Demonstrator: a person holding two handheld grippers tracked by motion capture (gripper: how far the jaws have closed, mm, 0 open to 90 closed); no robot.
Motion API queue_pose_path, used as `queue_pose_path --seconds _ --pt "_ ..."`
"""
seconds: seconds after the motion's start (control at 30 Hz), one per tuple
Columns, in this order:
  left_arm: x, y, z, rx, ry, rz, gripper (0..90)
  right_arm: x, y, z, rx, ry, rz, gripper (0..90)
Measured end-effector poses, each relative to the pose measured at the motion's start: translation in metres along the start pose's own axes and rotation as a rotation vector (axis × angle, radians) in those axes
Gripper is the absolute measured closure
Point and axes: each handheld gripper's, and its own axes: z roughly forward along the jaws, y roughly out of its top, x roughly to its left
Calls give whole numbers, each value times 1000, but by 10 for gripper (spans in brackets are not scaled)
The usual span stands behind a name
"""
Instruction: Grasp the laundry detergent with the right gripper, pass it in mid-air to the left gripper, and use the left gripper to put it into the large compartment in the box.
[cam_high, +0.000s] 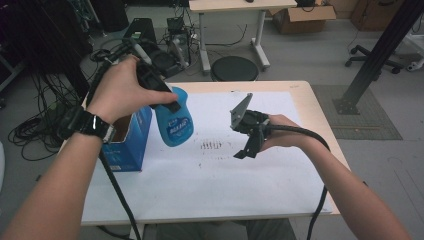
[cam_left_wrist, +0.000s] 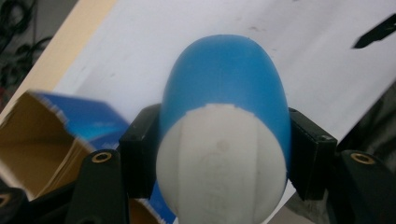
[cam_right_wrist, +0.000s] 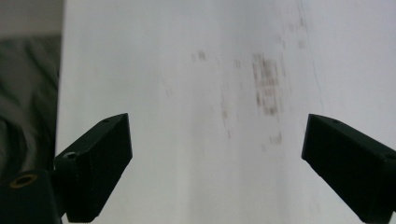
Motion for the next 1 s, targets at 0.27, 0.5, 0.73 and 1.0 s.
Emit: queue_pose_path --seconds 0.27,0.5,0.73,1.0 --pt "47 -15 -32 21 124 -393 384 -5 -43 -18 161 -63 43 94" --pt "75 -32 -47 45 208 -606 384 -9 -74 -35 204 -101 96 98" --pt "98 -54 -55 15 237 -735 383 -13 -95 -47 217 -121 135 99" --pt "108 -67 -50 17 261 -772 383 -14 -105 -50 214 -129 155 101"
